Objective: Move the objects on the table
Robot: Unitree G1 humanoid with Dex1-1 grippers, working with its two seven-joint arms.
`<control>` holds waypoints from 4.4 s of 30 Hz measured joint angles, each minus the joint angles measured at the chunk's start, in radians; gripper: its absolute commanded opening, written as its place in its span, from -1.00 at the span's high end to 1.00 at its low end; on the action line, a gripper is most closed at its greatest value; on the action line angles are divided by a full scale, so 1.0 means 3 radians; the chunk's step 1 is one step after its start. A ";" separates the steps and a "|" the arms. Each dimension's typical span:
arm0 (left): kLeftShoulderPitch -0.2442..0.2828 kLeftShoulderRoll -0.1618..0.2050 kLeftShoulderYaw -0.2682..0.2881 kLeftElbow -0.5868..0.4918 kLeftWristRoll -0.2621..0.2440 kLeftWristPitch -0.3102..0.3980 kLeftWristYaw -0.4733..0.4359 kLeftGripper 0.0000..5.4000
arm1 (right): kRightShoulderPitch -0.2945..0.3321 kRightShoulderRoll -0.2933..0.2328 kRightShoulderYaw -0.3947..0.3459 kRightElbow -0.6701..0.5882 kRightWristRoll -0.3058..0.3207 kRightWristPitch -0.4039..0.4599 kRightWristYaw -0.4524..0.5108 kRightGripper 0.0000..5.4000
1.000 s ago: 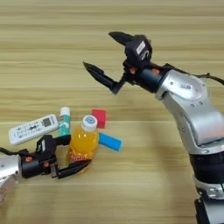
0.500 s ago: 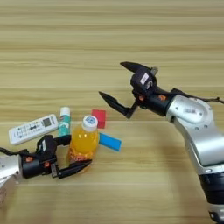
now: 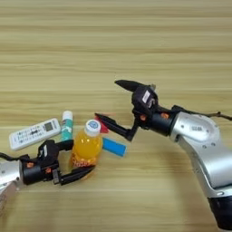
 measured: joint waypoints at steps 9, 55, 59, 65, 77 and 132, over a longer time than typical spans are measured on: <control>0.0000 0.0018 0.0000 0.0002 0.0001 0.0000 -0.0002 -0.24 | 0.0003 0.0010 0.0183 -0.0036 -0.0020 0.0042 0.0001 -1.00; -0.0118 0.0018 0.0710 -0.0871 -0.0847 0.0326 0.0216 -0.99 | -0.0161 0.0073 0.0065 0.0016 0.0015 0.0056 -0.0073 -1.00; -0.0107 0.0111 0.0878 -0.1198 -0.1213 0.0517 0.0175 -0.99 | -0.0193 0.0082 0.0027 0.0025 0.0015 0.0055 -0.0082 -1.00; -0.0088 0.0126 0.0913 -0.1269 -0.1255 0.0544 0.0173 -0.99 | -0.0198 0.0105 0.0021 0.0051 0.0011 0.0055 -0.0086 -1.00; -0.0275 0.0015 0.1207 -0.1214 -0.1306 0.0571 0.0553 -0.99 | -0.0250 0.0116 -0.0075 0.0051 0.0015 0.0055 -0.0153 -1.00; -0.1091 -0.0530 0.1679 0.0952 0.0263 -0.0597 0.2686 -0.99 | -0.0470 0.0755 0.0241 0.1894 -0.0512 -0.0209 -0.0212 -1.00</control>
